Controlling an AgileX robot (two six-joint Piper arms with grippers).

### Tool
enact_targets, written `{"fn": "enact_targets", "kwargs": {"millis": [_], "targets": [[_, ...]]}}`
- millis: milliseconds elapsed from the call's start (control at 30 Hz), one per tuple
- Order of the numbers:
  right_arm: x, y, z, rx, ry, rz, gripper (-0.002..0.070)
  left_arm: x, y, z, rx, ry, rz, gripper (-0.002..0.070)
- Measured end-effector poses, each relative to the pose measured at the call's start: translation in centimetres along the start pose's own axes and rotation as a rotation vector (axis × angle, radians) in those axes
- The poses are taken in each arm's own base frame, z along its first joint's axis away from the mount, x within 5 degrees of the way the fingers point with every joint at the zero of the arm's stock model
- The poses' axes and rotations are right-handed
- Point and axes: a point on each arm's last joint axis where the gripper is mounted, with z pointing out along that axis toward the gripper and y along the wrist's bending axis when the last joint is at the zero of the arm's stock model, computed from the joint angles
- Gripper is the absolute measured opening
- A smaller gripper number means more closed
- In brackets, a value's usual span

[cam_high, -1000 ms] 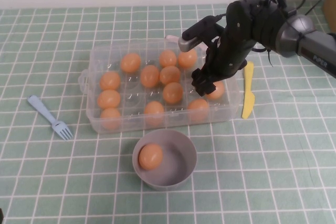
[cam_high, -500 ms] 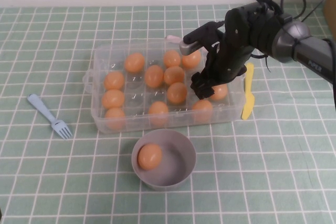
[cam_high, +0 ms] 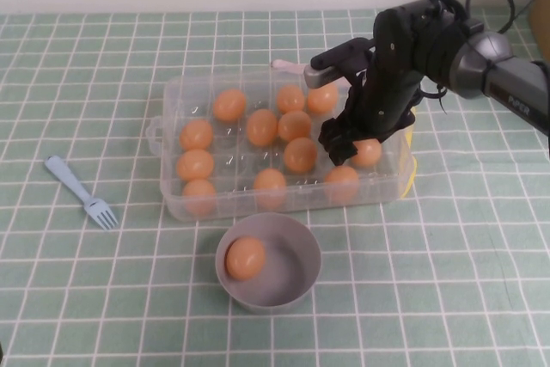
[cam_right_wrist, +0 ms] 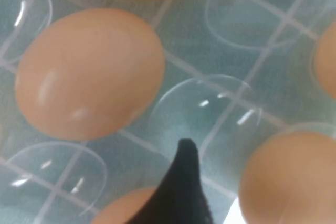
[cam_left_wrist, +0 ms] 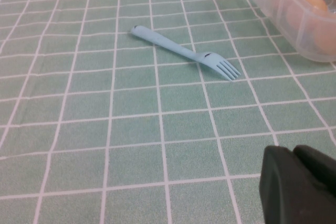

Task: Take an egg out of the egg box
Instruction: Pick up the egg from the plastic box

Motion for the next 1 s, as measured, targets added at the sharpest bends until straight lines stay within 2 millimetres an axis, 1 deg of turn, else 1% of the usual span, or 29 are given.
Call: {"fn": "enact_targets", "kwargs": {"millis": [167, 433, 667, 800, 1000], "targets": [[-0.4, -0.2, -1.0, 0.004, 0.009, 0.012, 0.0592, 0.0, 0.0, 0.0, 0.0, 0.0, 0.0, -0.0003], [-0.3, -0.2, -1.2, 0.004, 0.03, 0.016, 0.0592, 0.0, 0.0, 0.0, 0.0, 0.0, 0.0, -0.0003], [-0.2, -0.2, -1.1, 0.003, 0.038, 0.026, 0.0592, 0.0, 0.0, 0.0, 0.0, 0.0, 0.0, -0.0003], [-0.1, -0.3, -0.4, 0.01, 0.053, 0.041, 0.0592, 0.0, 0.0, 0.0, 0.0, 0.0, 0.0, -0.0003], [-0.1, -0.4, -0.1, 0.016, 0.059, 0.058, 0.0592, 0.0, 0.0, 0.0, 0.0, 0.0, 0.0, -0.0003]]}}
